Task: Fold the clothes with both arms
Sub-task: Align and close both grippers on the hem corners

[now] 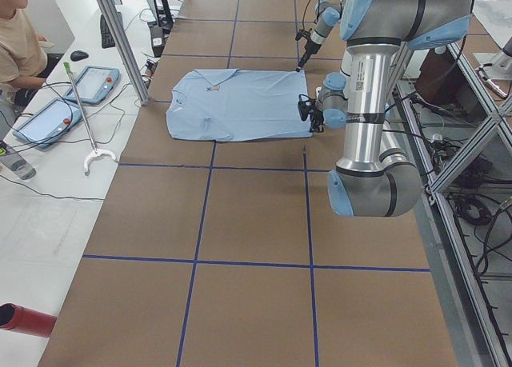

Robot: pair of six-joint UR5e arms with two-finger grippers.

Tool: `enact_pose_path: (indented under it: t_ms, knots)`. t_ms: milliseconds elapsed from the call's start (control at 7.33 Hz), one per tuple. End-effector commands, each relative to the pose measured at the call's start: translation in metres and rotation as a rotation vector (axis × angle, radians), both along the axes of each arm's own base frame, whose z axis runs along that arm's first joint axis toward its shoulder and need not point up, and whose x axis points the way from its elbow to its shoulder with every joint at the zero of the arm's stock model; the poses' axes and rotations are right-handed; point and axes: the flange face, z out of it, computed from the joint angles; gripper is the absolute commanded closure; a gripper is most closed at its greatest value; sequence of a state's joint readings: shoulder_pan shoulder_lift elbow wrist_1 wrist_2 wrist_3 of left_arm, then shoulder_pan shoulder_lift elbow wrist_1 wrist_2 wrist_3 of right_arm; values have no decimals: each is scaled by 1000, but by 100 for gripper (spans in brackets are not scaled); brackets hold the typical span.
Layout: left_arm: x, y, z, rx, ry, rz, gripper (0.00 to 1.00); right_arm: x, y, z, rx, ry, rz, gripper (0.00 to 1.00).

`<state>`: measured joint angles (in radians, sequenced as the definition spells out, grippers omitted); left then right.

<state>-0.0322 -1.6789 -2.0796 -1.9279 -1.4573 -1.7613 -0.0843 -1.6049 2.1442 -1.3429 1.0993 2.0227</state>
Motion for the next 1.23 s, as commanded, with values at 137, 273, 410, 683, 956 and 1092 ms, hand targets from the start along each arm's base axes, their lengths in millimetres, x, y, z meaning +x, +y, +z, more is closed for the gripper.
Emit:
enact_pose_path:
  t_ms: [137, 273, 410, 683, 956, 1092]
  knots:
    - [1, 0, 1, -1, -3, -1, 100, -5, 9, 7, 10, 12, -3, 45]
    - [0, 0, 1, -2, 0, -2, 100, -5, 8, 7, 12, 12, -1, 50]
    - [1, 1, 0, -2, 2, 0, 100, -6, 8, 10, 18, 19, 3, 51]
    - [1, 2, 0, -2, 2, 2, 100, -6, 8, 11, 16, 18, 8, 66]
    - [0, 2, -1, -2, 3, 2, 100, -6, 8, 10, 14, 14, 10, 100]
    - [0, 2, -1, -1, 3, 2, 100, -6, 8, 10, 14, 15, 10, 100]
